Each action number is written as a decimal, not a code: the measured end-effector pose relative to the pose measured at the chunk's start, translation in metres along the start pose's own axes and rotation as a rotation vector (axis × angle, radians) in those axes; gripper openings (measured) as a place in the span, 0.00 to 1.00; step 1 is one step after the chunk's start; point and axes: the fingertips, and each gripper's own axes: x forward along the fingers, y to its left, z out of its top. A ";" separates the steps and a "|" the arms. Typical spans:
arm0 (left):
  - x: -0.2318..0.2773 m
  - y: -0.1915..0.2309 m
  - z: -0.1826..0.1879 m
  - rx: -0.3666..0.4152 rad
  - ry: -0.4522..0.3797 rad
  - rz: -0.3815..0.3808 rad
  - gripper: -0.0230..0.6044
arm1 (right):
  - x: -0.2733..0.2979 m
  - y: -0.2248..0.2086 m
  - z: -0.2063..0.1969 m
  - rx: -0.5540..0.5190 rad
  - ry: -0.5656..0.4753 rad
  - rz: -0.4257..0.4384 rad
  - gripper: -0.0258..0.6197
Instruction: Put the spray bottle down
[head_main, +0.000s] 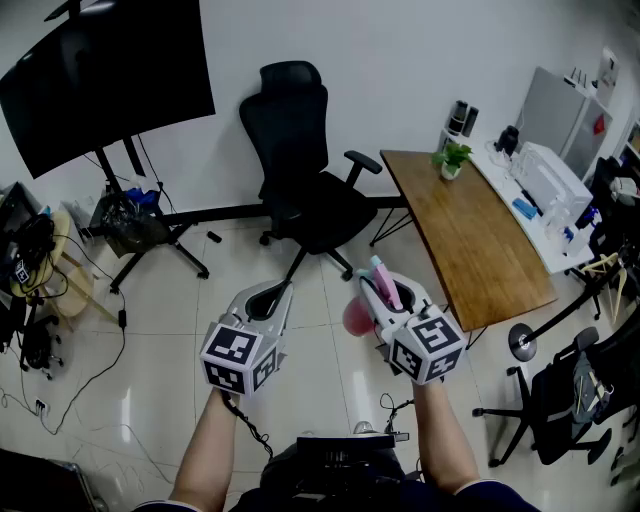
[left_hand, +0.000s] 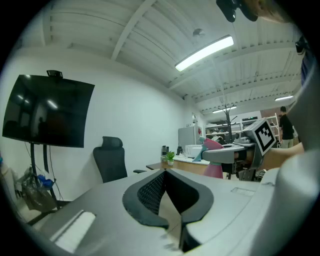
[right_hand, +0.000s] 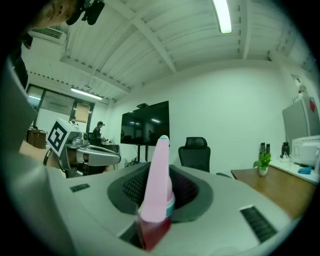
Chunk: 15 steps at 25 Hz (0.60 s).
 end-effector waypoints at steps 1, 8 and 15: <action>0.004 0.000 0.000 0.003 0.001 -0.010 0.05 | 0.000 -0.004 0.000 0.001 0.001 -0.012 0.22; 0.045 -0.003 -0.003 0.009 0.018 -0.077 0.05 | -0.002 -0.043 -0.003 0.010 0.011 -0.100 0.22; 0.118 -0.023 -0.010 0.034 0.043 -0.164 0.05 | -0.007 -0.119 -0.017 0.046 0.002 -0.204 0.22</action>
